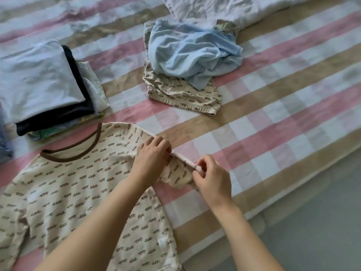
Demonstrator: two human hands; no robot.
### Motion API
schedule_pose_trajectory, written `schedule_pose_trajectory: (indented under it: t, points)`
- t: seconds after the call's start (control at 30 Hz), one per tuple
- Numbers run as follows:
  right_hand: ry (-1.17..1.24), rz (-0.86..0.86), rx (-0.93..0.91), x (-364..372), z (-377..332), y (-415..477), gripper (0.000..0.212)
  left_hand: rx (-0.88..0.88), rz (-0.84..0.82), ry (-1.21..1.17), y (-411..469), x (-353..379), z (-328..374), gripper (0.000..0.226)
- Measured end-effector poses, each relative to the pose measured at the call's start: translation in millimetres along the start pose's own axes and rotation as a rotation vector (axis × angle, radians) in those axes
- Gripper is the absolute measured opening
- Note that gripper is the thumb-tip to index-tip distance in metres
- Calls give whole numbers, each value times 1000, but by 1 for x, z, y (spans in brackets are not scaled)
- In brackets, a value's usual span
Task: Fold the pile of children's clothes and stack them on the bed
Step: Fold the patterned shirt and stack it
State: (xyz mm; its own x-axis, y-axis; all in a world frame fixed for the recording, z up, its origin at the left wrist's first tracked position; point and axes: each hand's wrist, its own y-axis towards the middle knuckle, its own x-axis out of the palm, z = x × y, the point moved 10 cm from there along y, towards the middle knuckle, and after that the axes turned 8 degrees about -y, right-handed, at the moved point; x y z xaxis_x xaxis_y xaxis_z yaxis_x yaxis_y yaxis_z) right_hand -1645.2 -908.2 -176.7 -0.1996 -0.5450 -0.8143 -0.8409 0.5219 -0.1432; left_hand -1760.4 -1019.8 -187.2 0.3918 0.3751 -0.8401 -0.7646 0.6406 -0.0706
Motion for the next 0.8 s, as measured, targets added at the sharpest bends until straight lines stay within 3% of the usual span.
schedule_pose_trajectory:
  t: [0.07,0.13,0.2,0.3,0.4,0.5,0.57,0.8]
  points:
    - [-109,163,-45,-24,-4,16,16,-11,64,-48,9,-1,6,13]
    - [-209,219,-57,-28,0,31,21,-90,16,-35,16,13,0,27]
    - [-309,111,-9,-11,17,43,26,-159,-55,-14,17,30,-11,42]
    - [-401,-57,75,14,51,50,42,-146,-86,12,13,41,-16,45]
    - [-326,68,69,-1,61,45,47,-130,-36,-12,12,33,-18,49]
    - [-216,258,166,-28,83,28,39,-94,79,-21,21,14,-18,40]
    - [-244,236,235,-28,98,24,20,-87,62,1,32,12,-22,35]
    - [-374,73,270,-13,104,27,22,-59,-113,113,52,27,-37,14]
